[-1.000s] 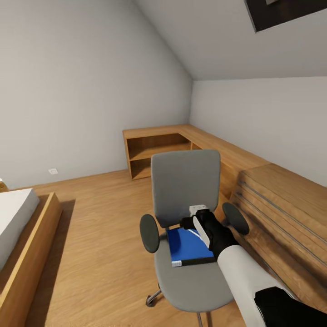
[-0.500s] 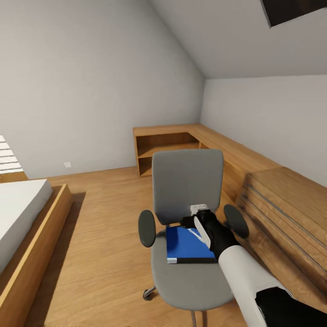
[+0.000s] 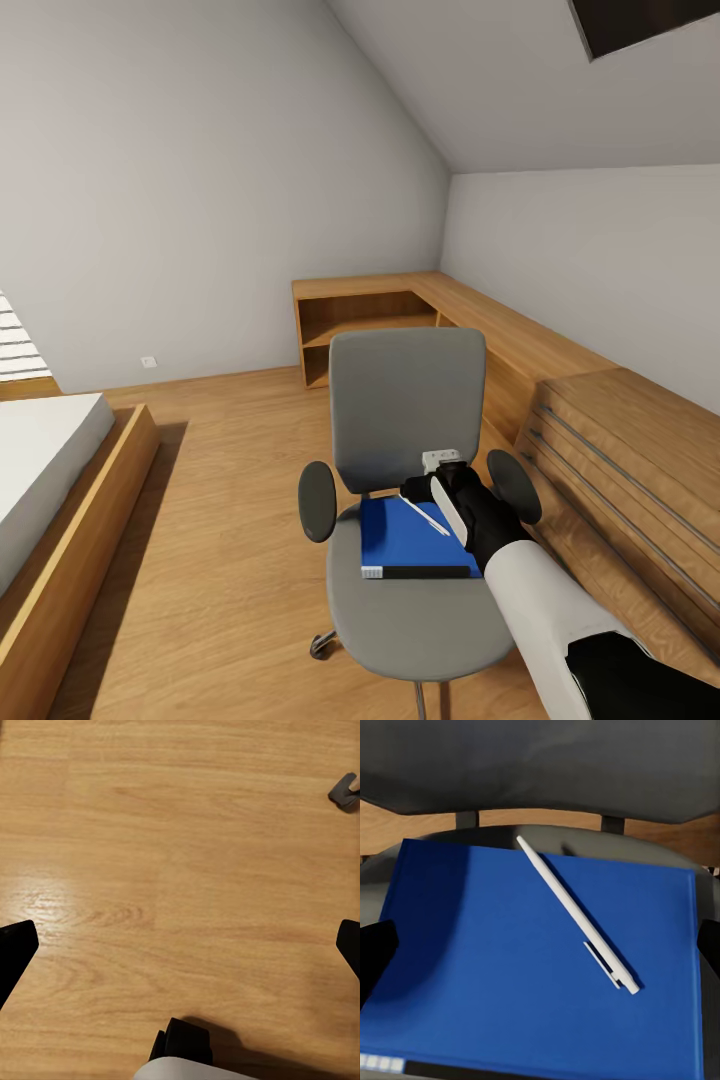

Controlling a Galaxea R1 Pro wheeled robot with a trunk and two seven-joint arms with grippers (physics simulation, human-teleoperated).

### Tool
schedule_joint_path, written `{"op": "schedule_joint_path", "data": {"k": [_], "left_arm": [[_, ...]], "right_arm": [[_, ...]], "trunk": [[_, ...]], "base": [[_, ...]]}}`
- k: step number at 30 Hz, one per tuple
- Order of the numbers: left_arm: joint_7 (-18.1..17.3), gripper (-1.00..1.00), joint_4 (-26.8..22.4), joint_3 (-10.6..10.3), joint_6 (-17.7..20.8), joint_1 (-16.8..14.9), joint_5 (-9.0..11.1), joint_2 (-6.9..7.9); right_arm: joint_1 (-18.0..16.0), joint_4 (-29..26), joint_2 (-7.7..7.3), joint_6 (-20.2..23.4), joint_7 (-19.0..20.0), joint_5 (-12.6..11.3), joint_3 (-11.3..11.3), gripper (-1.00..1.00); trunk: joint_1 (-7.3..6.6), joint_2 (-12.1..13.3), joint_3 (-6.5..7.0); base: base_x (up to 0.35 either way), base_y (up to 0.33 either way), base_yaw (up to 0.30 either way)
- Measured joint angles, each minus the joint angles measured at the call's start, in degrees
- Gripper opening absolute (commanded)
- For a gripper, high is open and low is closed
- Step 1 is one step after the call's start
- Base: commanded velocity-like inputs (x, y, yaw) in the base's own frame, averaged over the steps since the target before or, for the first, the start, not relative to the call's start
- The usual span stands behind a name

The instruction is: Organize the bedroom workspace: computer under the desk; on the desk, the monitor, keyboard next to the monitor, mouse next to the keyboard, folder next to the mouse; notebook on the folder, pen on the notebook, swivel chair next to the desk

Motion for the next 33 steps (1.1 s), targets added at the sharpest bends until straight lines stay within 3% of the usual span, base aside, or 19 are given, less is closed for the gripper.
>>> {"op": "schedule_joint_path", "data": {"k": [11,14,15,16,19,20,22,27,30,33], "left_arm": [[0.00,1.00,0.00,0.00,0.00,-0.01,-0.03,0.00],[-0.01,1.00,0.01,0.00,0.00,0.00,-0.01,0.00],[0.00,1.00,0.01,0.01,-0.07,0.00,0.01,0.06],[0.00,1.00,0.00,0.00,-0.06,0.01,0.00,0.07],[-0.01,1.00,0.00,0.00,-0.06,0.01,-0.03,0.08],[0.00,1.00,0.00,0.00,-0.07,0.01,-0.01,0.09],[0.00,1.00,0.00,0.00,-0.03,0.02,0.01,0.09],[-0.01,1.00,0.01,0.00,0.00,-0.01,0.01,0.09],[-0.01,1.00,0.01,0.00,-0.05,0.04,0.02,0.15],[-0.01,1.00,-0.01,-0.01,-0.02,0.01,0.01,0.17]], "right_arm": [[0.00,-0.04,-0.02,0.08,0.02,-0.02,-0.01,1.00],[0.00,0.05,-0.67,0.11,0.04,0.55,0.50,1.00],[0.01,-0.03,-1.94,0.34,1.51,1.34,6.37,1.00],[0.01,-0.05,-2.41,0.40,2.55,1.47,8.12,1.00],[0.01,-0.11,-3.39,0.47,5.51,1.60,10.52,1.00],[0.01,-0.20,-4.34,0.43,8.58,1.76,11.80,1.00],[0.01,-0.24,-5.06,0.29,10.08,1.81,12.24,1.00],[0.00,-0.20,-5.81,0.26,11.20,1.54,11.59,1.00],[-0.01,-0.17,-5.87,0.61,11.20,1.58,8.11,1.00],[-0.01,-0.03,-5.88,0.57,11.28,1.64,6.33,1.00]], "trunk": [[0.00,0.00,0.00],[0.00,0.00,0.00],[0.00,0.00,0.00],[0.00,0.00,0.00],[0.00,0.00,0.00],[0.00,0.00,0.00],[0.00,0.00,0.00],[0.00,0.00,-0.01],[0.00,0.00,-0.11],[0.00,-0.01,-0.28]], "base": [[0.000,-0.004,0.000],[0.000,-0.093,0.000],[0.000,-0.087,0.000],[0.000,-0.070,0.000],[0.000,-0.032,0.000],[0.000,-0.012,0.000],[0.000,-0.006,0.000],[0.000,-0.123,0.015],[0.000,-0.268,0.145],[0.000,-0.139,0.202]]}}
